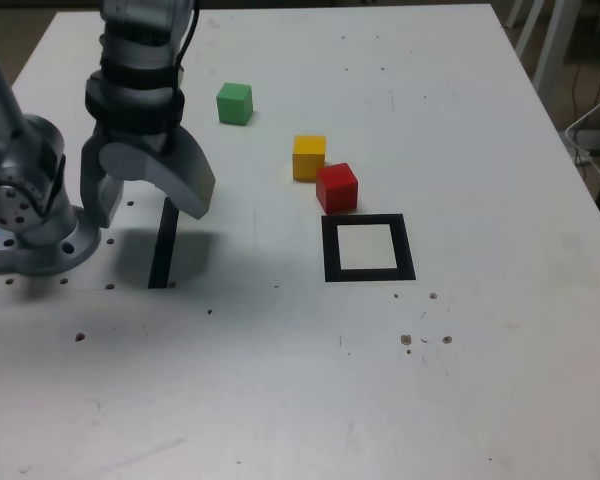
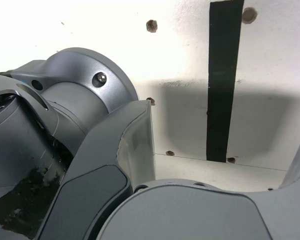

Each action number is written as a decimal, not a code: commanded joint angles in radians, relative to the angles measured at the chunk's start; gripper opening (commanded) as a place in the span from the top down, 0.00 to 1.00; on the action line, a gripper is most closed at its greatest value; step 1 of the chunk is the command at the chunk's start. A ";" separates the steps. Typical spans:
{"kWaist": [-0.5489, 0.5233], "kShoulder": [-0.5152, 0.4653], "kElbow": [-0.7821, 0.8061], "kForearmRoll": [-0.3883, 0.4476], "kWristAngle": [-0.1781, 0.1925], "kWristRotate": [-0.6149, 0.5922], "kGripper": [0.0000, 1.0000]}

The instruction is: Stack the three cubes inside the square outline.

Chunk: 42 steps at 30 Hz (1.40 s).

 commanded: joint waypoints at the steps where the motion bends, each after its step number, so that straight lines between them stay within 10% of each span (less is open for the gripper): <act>1: 0.001 0.004 -0.009 0.002 0.003 -0.001 0.00; 42: 0.003 0.379 -0.751 0.286 0.052 -0.077 0.00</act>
